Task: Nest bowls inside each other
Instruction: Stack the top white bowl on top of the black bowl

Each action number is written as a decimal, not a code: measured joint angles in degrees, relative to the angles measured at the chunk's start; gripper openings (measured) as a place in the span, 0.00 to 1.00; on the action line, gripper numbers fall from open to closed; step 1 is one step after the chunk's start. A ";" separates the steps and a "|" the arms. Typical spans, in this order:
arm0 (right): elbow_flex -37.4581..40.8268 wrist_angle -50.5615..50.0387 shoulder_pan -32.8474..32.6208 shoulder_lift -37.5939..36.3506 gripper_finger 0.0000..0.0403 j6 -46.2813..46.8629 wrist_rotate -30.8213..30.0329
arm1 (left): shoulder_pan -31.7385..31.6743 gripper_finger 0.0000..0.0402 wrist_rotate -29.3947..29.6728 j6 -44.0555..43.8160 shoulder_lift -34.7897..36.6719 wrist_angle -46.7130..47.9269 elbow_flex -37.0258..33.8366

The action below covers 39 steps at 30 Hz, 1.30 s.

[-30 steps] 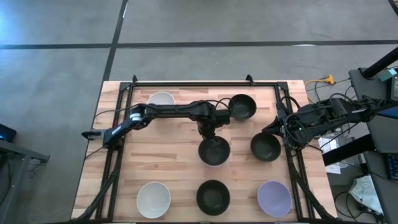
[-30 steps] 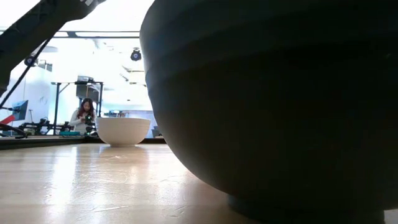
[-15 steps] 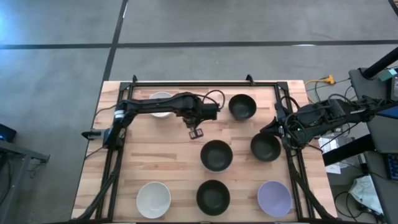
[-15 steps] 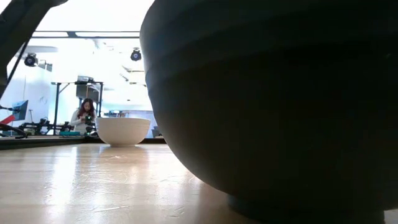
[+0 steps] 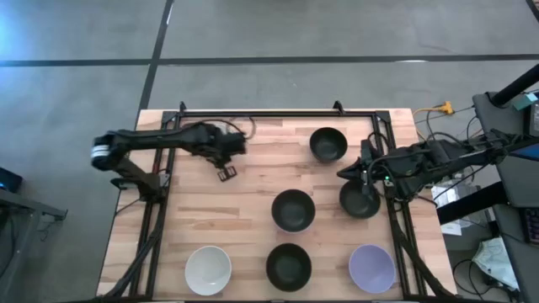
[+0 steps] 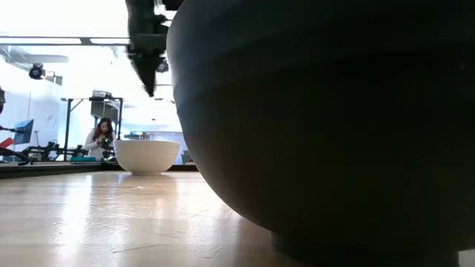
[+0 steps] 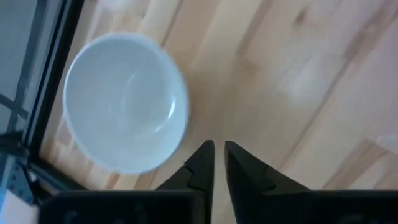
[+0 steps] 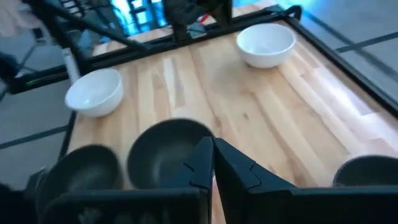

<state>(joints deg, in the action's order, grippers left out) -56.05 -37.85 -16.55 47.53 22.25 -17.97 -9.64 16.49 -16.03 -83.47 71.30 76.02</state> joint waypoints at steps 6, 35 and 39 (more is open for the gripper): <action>-0.07 11.05 0.50 5.64 0.02 -0.16 -0.34 | -4.42 0.28 -1.50 2.04 10.40 -0.36 -6.59; -8.23 18.50 1.20 16.52 0.02 5.13 2.09 | -20.84 0.49 -16.90 24.03 -5.82 -11.63 -10.43; -8.46 17.97 1.20 16.45 0.02 5.18 2.07 | -20.86 0.46 -17.91 24.48 -7.76 -12.04 -10.43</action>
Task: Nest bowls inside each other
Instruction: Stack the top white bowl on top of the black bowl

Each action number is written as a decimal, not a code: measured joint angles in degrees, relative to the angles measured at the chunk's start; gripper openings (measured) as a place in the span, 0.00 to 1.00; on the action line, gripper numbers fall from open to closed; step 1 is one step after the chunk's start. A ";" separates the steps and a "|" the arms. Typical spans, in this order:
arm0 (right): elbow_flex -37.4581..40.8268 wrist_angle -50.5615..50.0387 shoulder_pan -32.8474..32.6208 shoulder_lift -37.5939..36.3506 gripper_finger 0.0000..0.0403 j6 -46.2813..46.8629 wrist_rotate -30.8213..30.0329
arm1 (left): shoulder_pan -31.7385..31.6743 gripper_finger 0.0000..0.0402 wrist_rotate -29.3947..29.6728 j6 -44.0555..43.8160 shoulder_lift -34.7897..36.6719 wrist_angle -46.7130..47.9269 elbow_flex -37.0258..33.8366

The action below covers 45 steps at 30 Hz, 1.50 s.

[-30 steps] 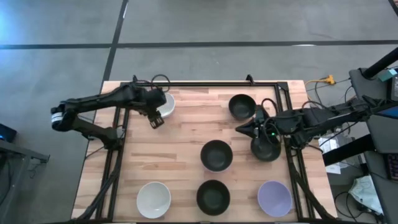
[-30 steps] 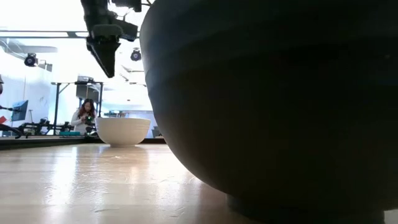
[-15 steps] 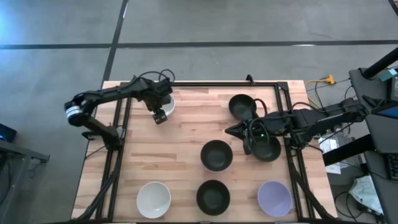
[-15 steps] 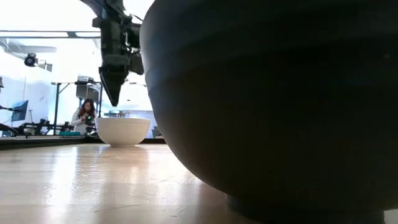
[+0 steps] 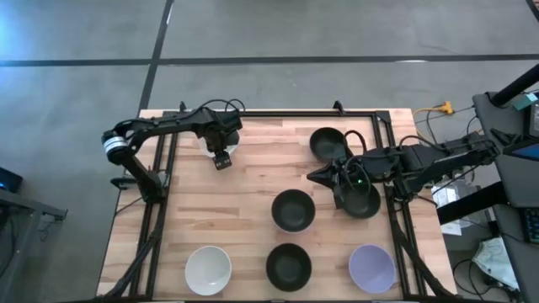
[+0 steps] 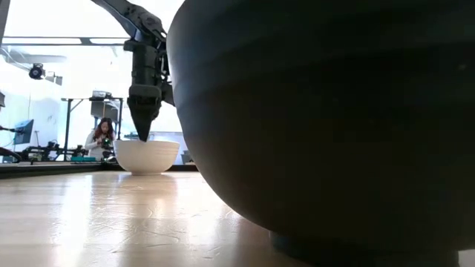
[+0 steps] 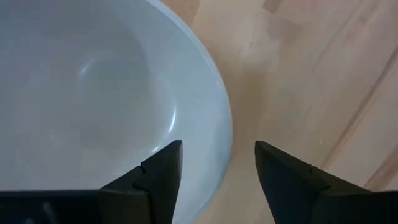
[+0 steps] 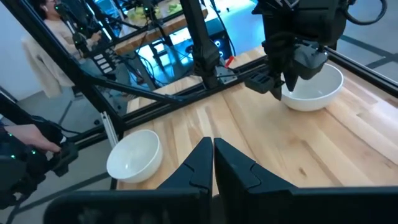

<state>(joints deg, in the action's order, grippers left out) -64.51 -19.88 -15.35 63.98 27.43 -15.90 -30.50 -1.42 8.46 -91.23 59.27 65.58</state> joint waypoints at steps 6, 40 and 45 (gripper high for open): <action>0.04 -0.64 0.00 -0.14 0.02 0.23 -0.02 | 0.02 0.30 0.42 0.02 -0.56 -1.03 0.00; 0.17 -1.38 0.00 -0.14 0.02 -1.51 -0.11 | 4.81 0.00 1.43 -0.75 14.81 7.83 3.83; 0.17 -3.30 0.00 -0.14 0.02 -1.91 -0.11 | 13.93 0.00 1.34 7.47 19.37 7.78 4.26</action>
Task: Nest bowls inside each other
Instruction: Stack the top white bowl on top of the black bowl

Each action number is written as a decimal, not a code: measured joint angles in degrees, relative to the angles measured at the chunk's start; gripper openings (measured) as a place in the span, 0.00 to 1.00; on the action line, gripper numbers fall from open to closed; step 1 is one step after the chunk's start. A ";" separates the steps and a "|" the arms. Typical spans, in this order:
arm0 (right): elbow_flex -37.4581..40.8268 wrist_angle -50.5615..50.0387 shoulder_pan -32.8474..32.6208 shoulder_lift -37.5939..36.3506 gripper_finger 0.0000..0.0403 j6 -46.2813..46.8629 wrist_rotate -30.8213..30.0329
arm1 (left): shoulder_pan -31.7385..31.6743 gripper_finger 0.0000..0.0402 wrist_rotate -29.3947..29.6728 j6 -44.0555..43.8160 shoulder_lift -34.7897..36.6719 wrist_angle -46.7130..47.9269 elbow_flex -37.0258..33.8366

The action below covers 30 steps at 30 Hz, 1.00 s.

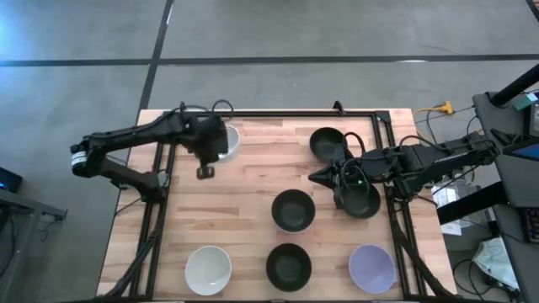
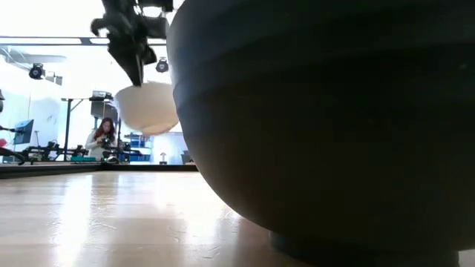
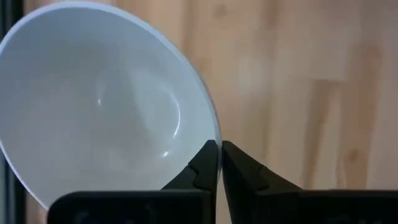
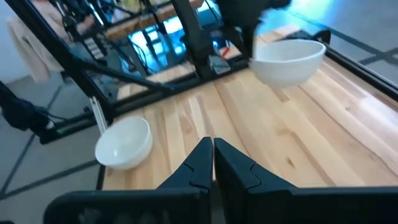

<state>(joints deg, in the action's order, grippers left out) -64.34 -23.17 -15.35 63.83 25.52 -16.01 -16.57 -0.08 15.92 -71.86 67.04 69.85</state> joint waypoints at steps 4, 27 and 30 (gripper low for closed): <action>0.02 -3.22 0.00 -0.13 0.02 0.87 0.04 | 9.70 0.00 -0.07 8.96 2.96 -0.04 0.64; 0.21 -20.60 -1.81 -13.92 0.02 7.78 -0.02 | 30.24 0.00 9.61 36.24 -19.62 7.61 34.02; 0.91 -21.79 -2.54 -15.30 0.02 7.92 -0.06 | 30.24 0.00 9.62 39.79 -24.01 7.88 40.03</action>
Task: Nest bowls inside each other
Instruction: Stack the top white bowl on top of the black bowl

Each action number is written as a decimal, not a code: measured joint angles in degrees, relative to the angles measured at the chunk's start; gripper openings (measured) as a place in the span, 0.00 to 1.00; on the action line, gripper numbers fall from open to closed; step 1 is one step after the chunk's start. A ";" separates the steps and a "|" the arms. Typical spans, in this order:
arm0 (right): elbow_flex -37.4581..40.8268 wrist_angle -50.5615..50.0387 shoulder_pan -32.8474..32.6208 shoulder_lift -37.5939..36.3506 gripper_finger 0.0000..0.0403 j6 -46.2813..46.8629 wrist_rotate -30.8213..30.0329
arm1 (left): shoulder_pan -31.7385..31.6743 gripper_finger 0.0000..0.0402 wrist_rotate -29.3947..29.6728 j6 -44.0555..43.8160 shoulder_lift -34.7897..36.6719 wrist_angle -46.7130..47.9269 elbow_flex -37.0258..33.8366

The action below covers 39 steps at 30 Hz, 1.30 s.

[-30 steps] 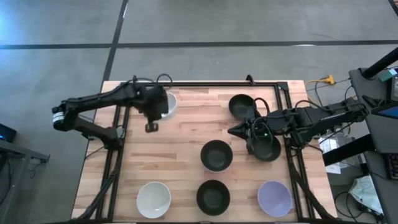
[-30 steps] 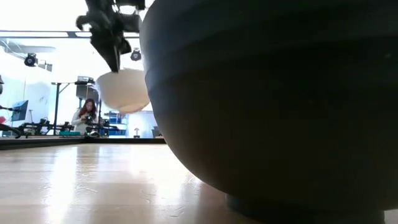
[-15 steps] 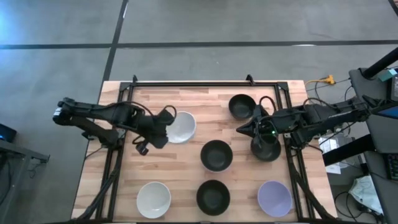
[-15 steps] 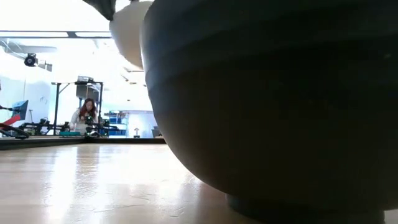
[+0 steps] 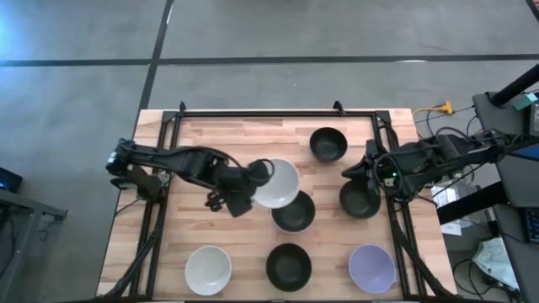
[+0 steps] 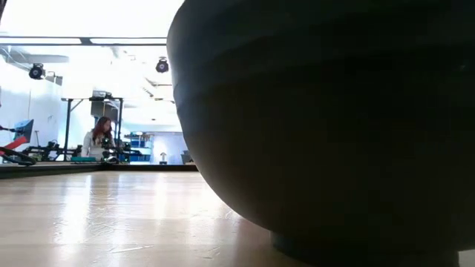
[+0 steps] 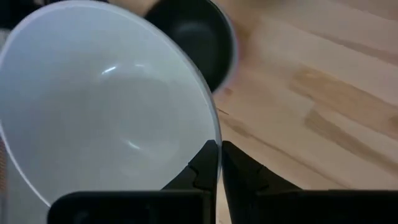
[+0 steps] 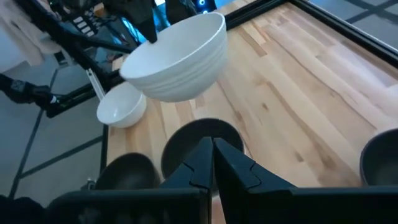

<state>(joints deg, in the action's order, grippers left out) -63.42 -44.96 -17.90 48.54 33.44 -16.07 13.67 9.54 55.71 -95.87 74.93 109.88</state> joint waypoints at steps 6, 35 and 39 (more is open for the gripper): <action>2.12 -1.33 -1.30 -1.81 0.02 0.04 0.02 | -0.07 0.00 -0.02 5.75 -8.08 0.63 7.39; 2.87 -11.99 -2.62 -9.62 0.02 -3.45 2.96 | -0.33 0.00 -6.19 9.24 -22.19 -3.69 7.65; 2.87 -11.98 -2.62 -10.64 0.02 -3.44 2.96 | -0.48 0.00 -6.21 9.24 -22.19 -4.19 5.74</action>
<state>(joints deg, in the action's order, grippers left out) -60.55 -56.95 -20.51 37.90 30.00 -13.10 13.19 3.33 64.95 -118.06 70.74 115.62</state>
